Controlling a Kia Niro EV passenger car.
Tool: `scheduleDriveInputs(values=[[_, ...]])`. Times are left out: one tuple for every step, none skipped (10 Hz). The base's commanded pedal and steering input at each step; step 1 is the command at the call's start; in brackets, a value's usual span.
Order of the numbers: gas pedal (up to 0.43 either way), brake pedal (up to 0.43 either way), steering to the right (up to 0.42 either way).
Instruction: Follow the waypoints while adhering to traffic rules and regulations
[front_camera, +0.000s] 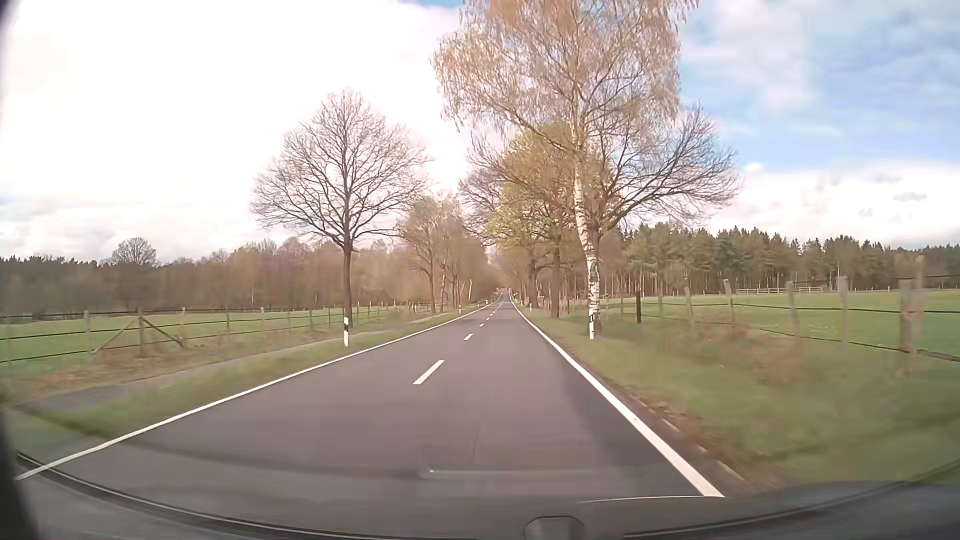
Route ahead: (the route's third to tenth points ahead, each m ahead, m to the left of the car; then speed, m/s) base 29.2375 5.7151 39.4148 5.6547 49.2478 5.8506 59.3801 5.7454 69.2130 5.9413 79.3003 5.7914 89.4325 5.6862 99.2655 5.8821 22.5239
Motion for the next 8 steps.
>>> scheduleDriveInputs(values=[[0.028,0.0,-0.001],[0.028,0.0,-0.002],[0.028,0.0,-0.002],[0.028,0.0,-0.002],[0.028,0.0,-0.002],[0.028,0.0,-0.002],[0.028,0.0,-0.002],[0.028,0.0,-0.002]])
